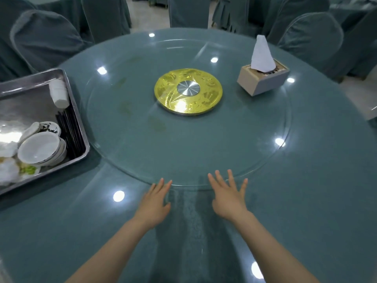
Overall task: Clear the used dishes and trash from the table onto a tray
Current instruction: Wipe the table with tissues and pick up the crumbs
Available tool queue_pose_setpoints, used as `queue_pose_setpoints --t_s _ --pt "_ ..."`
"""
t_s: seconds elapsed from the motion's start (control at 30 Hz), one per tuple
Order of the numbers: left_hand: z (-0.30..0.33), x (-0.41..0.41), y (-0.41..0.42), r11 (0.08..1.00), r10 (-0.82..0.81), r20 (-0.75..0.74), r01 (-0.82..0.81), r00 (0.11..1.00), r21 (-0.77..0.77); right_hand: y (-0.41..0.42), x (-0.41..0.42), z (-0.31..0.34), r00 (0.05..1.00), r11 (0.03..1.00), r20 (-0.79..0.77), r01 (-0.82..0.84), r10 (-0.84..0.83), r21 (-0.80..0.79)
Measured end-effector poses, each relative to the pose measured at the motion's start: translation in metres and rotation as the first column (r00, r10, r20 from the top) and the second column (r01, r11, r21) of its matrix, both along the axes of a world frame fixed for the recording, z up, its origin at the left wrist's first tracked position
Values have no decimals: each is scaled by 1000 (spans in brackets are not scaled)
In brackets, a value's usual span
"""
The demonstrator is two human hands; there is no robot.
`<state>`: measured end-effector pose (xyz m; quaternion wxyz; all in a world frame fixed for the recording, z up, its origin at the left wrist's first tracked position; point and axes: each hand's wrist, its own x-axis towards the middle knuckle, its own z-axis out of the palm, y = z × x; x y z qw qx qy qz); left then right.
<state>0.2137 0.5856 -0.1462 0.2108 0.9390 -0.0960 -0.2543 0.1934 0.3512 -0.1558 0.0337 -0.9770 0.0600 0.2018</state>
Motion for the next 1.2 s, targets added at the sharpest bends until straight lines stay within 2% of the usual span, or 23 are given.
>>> queue_pose_setpoints --t_s 0.07,0.23,0.37,0.5,0.57,0.7,0.77,0.87,0.97,1.1,1.2 --pt "-2 -1 3 998 -13 -24 14 1000 55 -17 -1 -2 997 996 -16 77 -78 -40" --pt "-5 -1 6 989 -13 -13 15 1000 146 10 -5 -7 998 997 -3 -66 66 38" --pt "-3 2 -1 976 -114 26 107 993 191 13 -2 -10 997 995 14 73 -74 74" --pt "-2 4 -7 974 -147 22 141 989 176 -17 -5 -6 986 986 15 166 -166 3" --pt "-3 5 -12 974 -146 21 140 989 179 -19 -10 -7 992 992 14 127 -127 6" --pt "-6 7 -28 973 -166 26 159 986 168 4 -16 -10 997 997 39 -64 62 45" --pt "-7 7 -35 972 -176 20 170 984 165 9 -13 -9 995 996 52 -83 81 42" --pt "-11 6 -35 967 -180 0 177 984 182 -3 -12 -9 998 999 50 25 -28 47" --pt "-14 7 -29 962 -166 -5 163 986 221 -11 -18 -11 999 997 33 -5 2 74" --pt "-14 10 -22 969 -125 3 121 992 215 -14 -20 -12 982 978 95 149 -164 149" --pt "-15 10 -21 967 -122 11 117 992 226 -22 -20 -10 963 969 162 192 -217 155"
